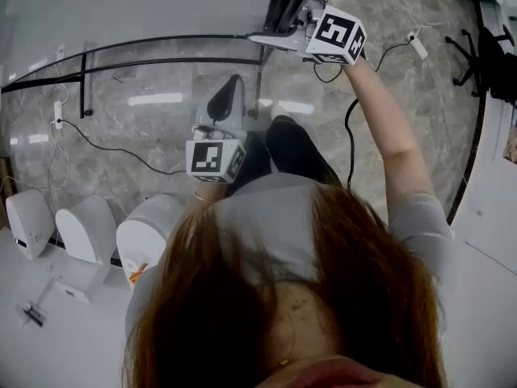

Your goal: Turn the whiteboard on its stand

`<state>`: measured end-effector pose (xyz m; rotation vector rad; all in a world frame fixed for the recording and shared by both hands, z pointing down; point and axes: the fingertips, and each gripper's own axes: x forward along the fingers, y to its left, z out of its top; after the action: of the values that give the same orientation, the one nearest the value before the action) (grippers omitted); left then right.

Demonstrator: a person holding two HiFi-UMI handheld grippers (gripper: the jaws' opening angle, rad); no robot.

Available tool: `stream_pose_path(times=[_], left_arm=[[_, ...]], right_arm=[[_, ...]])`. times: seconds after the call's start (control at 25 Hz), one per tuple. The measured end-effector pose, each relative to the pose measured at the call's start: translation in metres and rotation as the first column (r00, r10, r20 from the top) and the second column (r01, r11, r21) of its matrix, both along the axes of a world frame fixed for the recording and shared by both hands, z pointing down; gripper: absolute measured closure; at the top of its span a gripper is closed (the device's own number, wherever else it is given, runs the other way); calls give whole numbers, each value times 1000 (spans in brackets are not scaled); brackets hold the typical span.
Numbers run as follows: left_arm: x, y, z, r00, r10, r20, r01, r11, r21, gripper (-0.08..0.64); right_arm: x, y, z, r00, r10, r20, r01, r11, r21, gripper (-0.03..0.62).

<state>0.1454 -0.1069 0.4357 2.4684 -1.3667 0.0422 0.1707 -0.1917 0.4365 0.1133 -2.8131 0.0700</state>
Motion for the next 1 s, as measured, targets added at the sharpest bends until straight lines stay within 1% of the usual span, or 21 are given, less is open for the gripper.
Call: stream_pose_path(times=[0.08,0.12,0.36,0.44,0.76,1.0], left_arm=[[8,7,-1,1000,16,5,-16,1000,7,558],[11,10,-2,1000,10,7,-10,1000,11,558],[38,17,-18,996,-80,30,78,995,64,558],[52,17,-19,994,-102,23,101,993,62,558],[108,22,-17,992,-120,27,118,990,74,558],[150,33,-11,991,-134,7,133,989,61,558]], right_arm=[[11,5,-1,1000,1,3,-1,1000,0,449],[17,8,-1,1000,3,9,-3,1000,1,449],[49,24,0,1000,-22,-5,22,1000,13,453],[55,26,1,1000,-24,-6,24,1000,15,453],[88,41,3,999,-48,-12,49,998,31,454],[117,53,3,999,-47,-6,47,999,26,454]])
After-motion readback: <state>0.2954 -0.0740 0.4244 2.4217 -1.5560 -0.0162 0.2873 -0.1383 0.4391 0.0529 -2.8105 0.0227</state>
